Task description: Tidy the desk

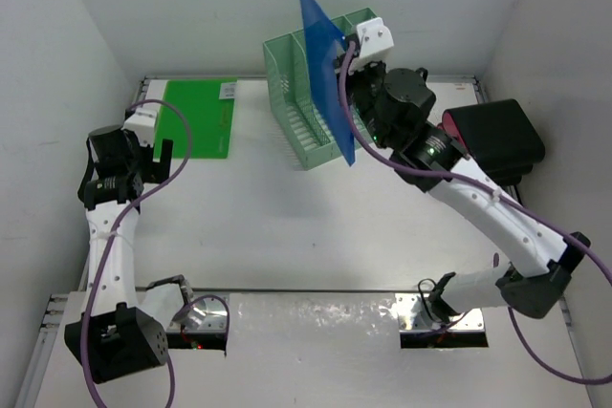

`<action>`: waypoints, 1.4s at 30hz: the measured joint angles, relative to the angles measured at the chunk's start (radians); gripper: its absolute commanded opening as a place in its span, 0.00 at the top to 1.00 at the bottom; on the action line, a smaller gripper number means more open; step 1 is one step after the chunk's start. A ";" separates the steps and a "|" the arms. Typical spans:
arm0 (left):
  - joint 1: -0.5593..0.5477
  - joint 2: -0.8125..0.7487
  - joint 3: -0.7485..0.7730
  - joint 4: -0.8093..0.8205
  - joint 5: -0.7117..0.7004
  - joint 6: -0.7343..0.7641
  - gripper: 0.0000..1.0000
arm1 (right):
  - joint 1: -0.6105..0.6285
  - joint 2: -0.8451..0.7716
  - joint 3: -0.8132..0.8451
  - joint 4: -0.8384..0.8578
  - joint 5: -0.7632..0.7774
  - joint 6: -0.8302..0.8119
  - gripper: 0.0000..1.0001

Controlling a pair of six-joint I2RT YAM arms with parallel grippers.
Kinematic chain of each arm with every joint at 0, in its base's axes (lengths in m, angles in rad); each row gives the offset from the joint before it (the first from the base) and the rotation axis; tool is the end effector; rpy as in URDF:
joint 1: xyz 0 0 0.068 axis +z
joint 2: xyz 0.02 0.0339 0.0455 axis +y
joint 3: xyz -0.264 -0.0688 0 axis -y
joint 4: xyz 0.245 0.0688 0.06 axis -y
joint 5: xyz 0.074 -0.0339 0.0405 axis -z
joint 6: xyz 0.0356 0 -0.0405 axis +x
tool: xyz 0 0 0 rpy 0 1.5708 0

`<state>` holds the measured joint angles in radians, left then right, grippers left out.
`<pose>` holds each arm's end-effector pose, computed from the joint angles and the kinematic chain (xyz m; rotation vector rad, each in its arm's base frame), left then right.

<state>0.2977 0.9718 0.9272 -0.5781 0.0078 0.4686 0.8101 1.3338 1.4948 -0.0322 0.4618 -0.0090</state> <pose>0.1986 0.0606 0.3166 0.1944 2.2168 0.4188 0.2150 0.2029 0.4822 -0.2161 1.4475 0.3212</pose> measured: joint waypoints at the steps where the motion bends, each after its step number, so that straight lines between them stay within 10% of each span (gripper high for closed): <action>1: 0.000 0.001 0.000 0.002 0.000 0.000 0.00 | -0.015 0.023 0.019 0.000 0.009 -0.008 1.00; 12: 0.000 0.010 -0.023 0.025 -0.026 0.002 0.00 | -0.109 0.346 0.259 -0.095 -0.010 -0.005 1.00; 31: 0.000 0.065 -0.038 0.063 -0.033 0.005 0.01 | -0.121 0.367 0.341 -0.191 -0.098 0.093 1.00; 42: 0.000 0.077 -0.047 0.082 -0.033 0.006 0.00 | -0.173 0.473 0.301 0.025 -0.169 0.111 1.00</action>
<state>0.2977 1.0485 0.8803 -0.4965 -0.0254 0.4747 0.6369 1.8069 1.7962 -0.0071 0.2932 0.1017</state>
